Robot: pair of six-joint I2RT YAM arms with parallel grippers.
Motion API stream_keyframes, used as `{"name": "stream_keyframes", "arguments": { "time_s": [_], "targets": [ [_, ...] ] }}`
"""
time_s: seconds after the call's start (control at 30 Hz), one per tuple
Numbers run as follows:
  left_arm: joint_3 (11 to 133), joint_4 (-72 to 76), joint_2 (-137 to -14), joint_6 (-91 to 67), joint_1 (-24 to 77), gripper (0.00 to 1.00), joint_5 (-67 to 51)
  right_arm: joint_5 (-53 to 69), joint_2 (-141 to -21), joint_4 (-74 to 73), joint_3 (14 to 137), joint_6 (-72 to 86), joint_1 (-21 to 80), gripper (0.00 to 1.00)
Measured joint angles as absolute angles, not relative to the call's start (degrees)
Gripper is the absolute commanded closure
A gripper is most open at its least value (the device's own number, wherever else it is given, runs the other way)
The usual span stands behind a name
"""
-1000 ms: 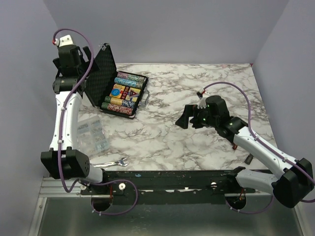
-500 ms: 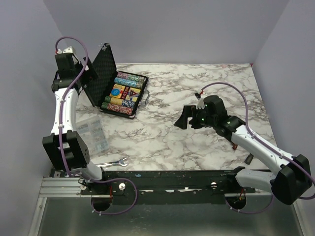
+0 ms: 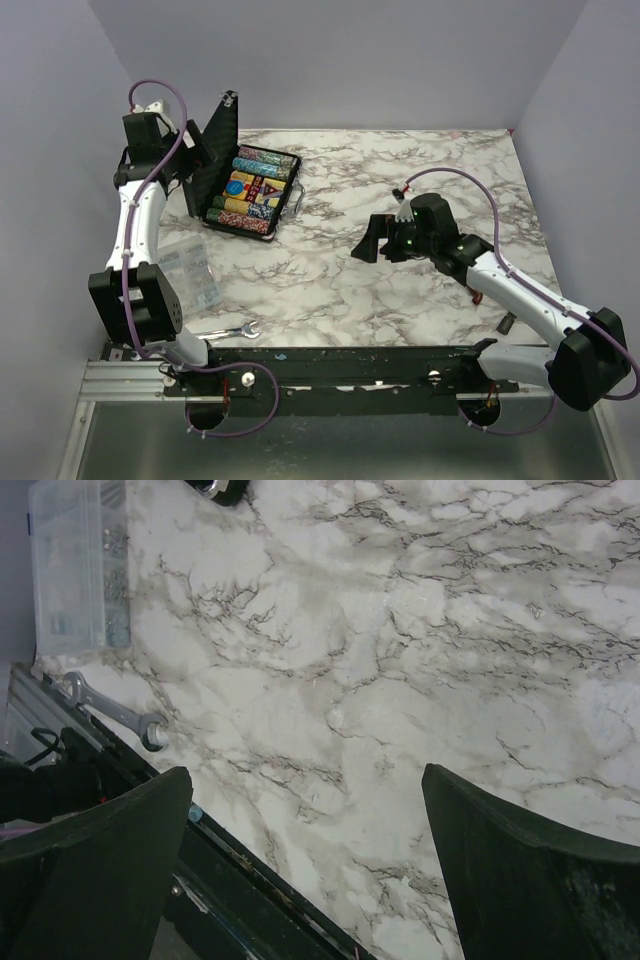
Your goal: Pack up texas hold em set
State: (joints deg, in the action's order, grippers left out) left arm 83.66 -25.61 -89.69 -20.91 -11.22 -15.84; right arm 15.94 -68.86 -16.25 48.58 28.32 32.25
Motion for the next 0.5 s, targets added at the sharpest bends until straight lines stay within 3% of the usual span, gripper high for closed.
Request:
{"name": "stream_keyframes", "arguments": {
  "time_s": [0.17, 0.5],
  "targets": [
    [83.1, -26.0, -89.4, -22.1, -8.8, 0.01, -19.2, 16.1, -69.0, -15.7, 48.6, 28.6, 32.2, 0.00],
    [71.3, -25.4, -80.9, -27.2, -7.4, 0.03, -29.5, 17.5, -72.8, -11.7, 48.6, 30.6, 32.2, 0.00]
  ]
}}
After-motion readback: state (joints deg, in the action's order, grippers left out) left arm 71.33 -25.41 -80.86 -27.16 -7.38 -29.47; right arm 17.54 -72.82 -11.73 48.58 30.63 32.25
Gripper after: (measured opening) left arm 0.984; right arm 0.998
